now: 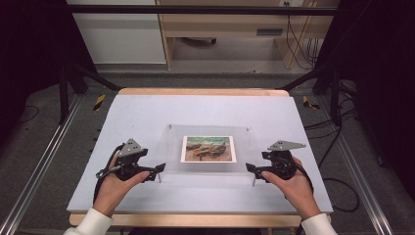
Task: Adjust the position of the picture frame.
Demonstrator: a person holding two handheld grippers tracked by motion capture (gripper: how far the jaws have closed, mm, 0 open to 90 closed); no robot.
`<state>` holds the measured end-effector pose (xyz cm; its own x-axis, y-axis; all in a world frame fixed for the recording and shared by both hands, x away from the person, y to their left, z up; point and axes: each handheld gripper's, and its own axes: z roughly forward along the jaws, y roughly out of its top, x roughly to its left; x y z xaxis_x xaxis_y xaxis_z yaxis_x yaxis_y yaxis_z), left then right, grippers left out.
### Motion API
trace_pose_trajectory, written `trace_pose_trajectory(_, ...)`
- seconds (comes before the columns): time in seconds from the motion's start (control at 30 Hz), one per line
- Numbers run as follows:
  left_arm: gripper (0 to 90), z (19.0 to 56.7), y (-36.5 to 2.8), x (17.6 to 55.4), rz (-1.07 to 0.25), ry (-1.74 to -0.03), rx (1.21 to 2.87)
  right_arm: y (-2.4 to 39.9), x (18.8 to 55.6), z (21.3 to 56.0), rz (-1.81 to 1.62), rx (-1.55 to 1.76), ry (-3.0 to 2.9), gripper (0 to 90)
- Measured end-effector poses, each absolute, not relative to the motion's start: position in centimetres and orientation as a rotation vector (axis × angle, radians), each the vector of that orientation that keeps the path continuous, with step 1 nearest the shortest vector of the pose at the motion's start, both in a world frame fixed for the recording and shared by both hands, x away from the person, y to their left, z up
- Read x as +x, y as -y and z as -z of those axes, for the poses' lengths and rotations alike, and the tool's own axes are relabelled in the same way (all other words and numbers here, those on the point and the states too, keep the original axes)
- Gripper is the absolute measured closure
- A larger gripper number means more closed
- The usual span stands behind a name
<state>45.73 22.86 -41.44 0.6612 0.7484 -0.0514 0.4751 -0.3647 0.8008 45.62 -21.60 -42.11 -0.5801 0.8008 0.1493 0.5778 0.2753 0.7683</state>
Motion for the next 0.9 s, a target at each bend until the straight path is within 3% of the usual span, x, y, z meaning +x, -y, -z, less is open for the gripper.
trace_pose_trajectory(0.63, 12.0, 42.4, -22.8, 46.0, -0.38, -0.968, 2.057, 21.4, 45.6, 43.4, -1.198, 1.291, -2.309, 19.9)
trace_pose_trajectory(0.9, 12.1, 43.0, -22.7, 46.3, -0.3, -0.979, 2.067, 21.2, 45.7, 43.4, -1.203, 1.295, -2.315, 19.8)
